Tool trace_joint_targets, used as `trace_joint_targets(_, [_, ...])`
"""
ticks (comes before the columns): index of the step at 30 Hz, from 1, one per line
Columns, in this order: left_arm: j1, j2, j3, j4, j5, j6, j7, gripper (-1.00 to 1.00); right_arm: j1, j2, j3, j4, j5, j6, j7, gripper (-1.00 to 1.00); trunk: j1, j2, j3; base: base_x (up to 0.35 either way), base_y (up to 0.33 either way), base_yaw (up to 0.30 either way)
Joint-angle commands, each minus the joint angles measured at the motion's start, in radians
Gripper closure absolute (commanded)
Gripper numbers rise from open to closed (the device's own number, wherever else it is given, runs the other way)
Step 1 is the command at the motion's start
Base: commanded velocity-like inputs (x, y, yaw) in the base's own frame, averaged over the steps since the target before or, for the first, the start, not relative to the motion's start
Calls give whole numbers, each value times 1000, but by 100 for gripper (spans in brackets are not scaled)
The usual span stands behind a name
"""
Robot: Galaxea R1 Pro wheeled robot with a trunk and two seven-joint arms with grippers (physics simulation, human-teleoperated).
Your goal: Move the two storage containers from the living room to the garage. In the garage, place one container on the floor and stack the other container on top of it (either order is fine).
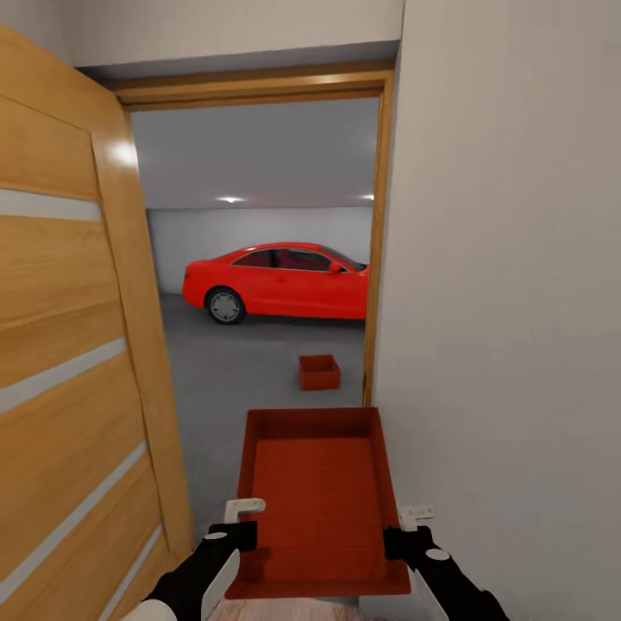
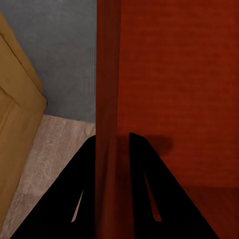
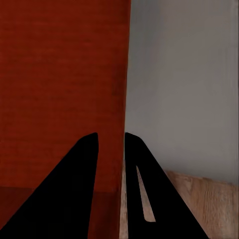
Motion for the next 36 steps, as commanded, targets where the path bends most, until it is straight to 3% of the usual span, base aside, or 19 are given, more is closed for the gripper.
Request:
trace_joint_targets(1, [1, -59, -93, -2, 24, 3, 10, 100, -1, 46, -9, -16, -56, 6, -2, 100, 0, -1, -1, 0, 0, -250])
trace_joint_targets(15, [1, -59, -93, -2, 24, 3, 11, 100, -1, 47, -9, -16, -56, 6, -2, 100, 0, -1, -1, 0, 222, -48])
trace_joint_targets(27, [1, -59, -93, -2, 24, 3, 11, 100, -1, 47, -9, -16, -56, 6, -2, 100, 0, -1, -1, 0, 18, -3])
trace_joint_targets(36, [1, -59, -93, -2, 24, 3, 10, 100, -1, 46, -9, -16, -56, 6, -2, 100, 0, -1, -1, 0, 0, -213])
